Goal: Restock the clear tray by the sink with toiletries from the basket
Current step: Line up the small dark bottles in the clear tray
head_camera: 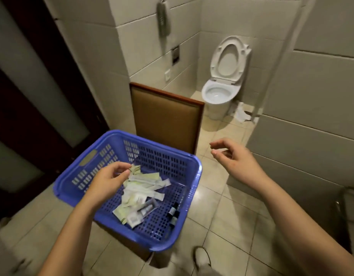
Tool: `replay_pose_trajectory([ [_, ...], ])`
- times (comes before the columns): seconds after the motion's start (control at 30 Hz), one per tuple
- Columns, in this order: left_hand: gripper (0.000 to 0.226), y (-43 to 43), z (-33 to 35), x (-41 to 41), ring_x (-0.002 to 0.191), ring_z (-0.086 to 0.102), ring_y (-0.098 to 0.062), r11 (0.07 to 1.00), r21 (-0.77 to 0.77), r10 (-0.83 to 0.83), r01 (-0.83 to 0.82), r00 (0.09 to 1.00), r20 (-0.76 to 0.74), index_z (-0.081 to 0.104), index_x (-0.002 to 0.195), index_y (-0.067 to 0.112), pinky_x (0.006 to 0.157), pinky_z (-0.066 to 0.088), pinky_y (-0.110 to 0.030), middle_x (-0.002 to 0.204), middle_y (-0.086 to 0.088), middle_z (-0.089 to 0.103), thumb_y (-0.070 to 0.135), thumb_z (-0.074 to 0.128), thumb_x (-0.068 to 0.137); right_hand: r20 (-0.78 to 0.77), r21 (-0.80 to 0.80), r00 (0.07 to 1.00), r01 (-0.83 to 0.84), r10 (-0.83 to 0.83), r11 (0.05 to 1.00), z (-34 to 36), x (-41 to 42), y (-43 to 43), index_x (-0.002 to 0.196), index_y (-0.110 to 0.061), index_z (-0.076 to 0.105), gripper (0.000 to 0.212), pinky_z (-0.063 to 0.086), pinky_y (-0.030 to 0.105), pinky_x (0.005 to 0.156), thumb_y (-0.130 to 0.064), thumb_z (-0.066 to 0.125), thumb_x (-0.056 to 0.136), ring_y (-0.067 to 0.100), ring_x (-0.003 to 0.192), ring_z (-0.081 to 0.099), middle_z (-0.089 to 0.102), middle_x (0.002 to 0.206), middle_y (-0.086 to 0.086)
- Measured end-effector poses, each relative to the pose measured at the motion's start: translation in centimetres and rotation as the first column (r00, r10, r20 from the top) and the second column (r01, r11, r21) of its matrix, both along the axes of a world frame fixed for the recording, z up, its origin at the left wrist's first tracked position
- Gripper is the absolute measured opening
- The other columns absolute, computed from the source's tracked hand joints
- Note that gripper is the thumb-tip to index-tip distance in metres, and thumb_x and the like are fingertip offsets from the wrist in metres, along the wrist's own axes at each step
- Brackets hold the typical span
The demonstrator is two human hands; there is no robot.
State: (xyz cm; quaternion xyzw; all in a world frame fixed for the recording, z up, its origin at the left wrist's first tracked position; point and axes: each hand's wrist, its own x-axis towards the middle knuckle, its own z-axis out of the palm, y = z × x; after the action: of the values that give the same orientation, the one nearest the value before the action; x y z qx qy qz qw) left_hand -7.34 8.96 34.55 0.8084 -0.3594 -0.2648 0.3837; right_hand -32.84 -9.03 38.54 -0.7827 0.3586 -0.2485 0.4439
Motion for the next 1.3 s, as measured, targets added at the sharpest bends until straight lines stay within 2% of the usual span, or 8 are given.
replay_pose_trajectory([
  [0.13, 0.014, -0.3, -4.0, 2.2, 0.09, 0.059, -0.016, 0.99, 0.138, 0.036, -0.024, 0.996, -0.082, 0.059, 0.095, 0.029, 0.08, 0.045, -0.032, 0.098, 0.003, 0.061, 0.015, 0.059, 0.092, -0.037, 0.063, 0.992, -0.122, 0.124, 0.991, -3.2, 5.6, -2.3, 0.097, -0.027, 0.057, 0.011, 0.042, 0.016, 0.064, -0.018, 0.057, 0.091, -0.006, 0.055, 0.05, 0.059, 0.091, -0.017],
  [0.4, 0.02, -4.8, -14.8, 5.6, 0.08, 0.057, -0.017, 0.86, 0.503, 0.052, 0.083, 0.967, -0.249, 0.056, 0.111, 0.017, 0.07, 0.045, -0.026, 0.093, 0.0, 0.059, 0.019, 0.06, 0.091, -0.289, 0.3, 0.887, -0.274, 0.36, 0.914, -12.9, 14.4, -9.8, 0.111, -0.023, 0.053, 0.016, 0.038, 0.017, 0.059, -0.025, 0.05, 0.096, 0.001, 0.056, 0.045, 0.054, 0.088, -0.016],
  [0.5, 0.026, -6.3, -19.7, 5.2, 0.073, 0.056, -0.015, 0.772, 0.617, 0.055, 0.152, 0.951, -0.303, 0.054, 0.115, 0.013, 0.062, 0.042, -0.023, 0.093, -0.003, 0.059, 0.019, 0.059, 0.091, -0.428, 0.368, 0.772, -0.327, 0.471, 0.871, -16.7, 17.2, -11.3, 0.12, -0.016, 0.052, 0.025, 0.038, 0.023, 0.068, -0.026, 0.046, 0.098, 0.002, 0.067, 0.048, 0.055, 0.092, -0.014],
  [0.67, 0.037, -8.0, -26.7, 3.3, 0.11, 0.056, -0.027, 0.551, 0.751, -0.059, 0.364, 0.915, -0.4, 0.048, 0.127, 0.011, 0.085, 0.044, -0.033, 0.122, -0.012, 0.056, 0.027, 0.052, 0.095, -0.541, 0.525, 0.509, -0.419, 0.67, 0.741, -22.5, 21.1, -11.3, 0.127, -0.012, 0.047, 0.029, 0.043, 0.034, 0.087, -0.023, 0.041, 0.101, 0.027, 0.111, 0.055, 0.054, 0.13, 0.009],
  [0.83, 0.034, -8.5, -31.7, 2.4, 0.113, 0.053, -0.028, 0.465, 0.77, -0.087, 0.437, 0.888, -0.451, 0.048, 0.127, 0.011, 0.088, 0.044, -0.035, 0.128, -0.011, 0.052, 0.025, 0.048, 0.096, -0.646, 0.541, 0.261, -0.506, 0.717, 0.672, -28.9, 23.9, -10.0, 0.126, -0.006, 0.046, 0.029, 0.042, 0.041, 0.067, -0.018, 0.041, 0.1, 0.026, 0.072, 0.047, 0.055, 0.096, 0.016],
  [0.97, 0.028, -10.1, -35.4, 1.6, 0.106, 0.056, -0.032, 0.41, 0.768, -0.14, 0.491, 0.867, -0.479, 0.051, 0.118, 0.007, 0.083, 0.046, -0.038, 0.114, -0.014, 0.057, 0.022, 0.047, 0.095, -0.754, 0.553, -0.036, -0.576, 0.656, 0.602, -34.2, 25.9, -8.6, 0.126, -0.005, 0.045, 0.03, 0.037, 0.038, 0.066, -0.004, 0.043, 0.096, 0.029, 0.073, 0.048, 0.055, 0.096, 0.016],
  [1.07, 0.011, -10.6, -38.2, 0.4, 0.082, 0.056, -0.03, 0.411, 0.78, -0.12, 0.472, 0.876, -0.466, 0.052, 0.1, 0.009, 0.077, 0.05, -0.04, 0.082, -0.009, 0.05, 0.015, 0.046, 0.095, -0.752, 0.607, -0.166, -0.552, 0.638, 0.572, -38.2, 26.5, -7.0, 0.122, -0.002, 0.05, 0.033, 0.046, 0.041, 0.079, -0.001, 0.052, 0.09, 0.036, 0.105, 0.056, 0.056, 0.118, 0.018],
  [1.3, 0.013, -10.3, -42.0, -2.0, 0.072, 0.047, -0.025, 0.51, 0.763, -0.055, 0.398, 0.9, -0.433, 0.046, 0.083, 0.014, 0.068, 0.041, -0.039, 0.075, -0.005, 0.044, 0.013, 0.042, 0.096, -0.776, 0.61, -0.246, -0.524, 0.58, 0.594, -44.4, 23.9, -4.2, 0.131, -0.007, 0.046, 0.038, 0.035, 0.046, 0.105, -0.013, 0.05, 0.094, 0.037, 0.128, 0.032, 0.036, 0.139, 0.017],
])
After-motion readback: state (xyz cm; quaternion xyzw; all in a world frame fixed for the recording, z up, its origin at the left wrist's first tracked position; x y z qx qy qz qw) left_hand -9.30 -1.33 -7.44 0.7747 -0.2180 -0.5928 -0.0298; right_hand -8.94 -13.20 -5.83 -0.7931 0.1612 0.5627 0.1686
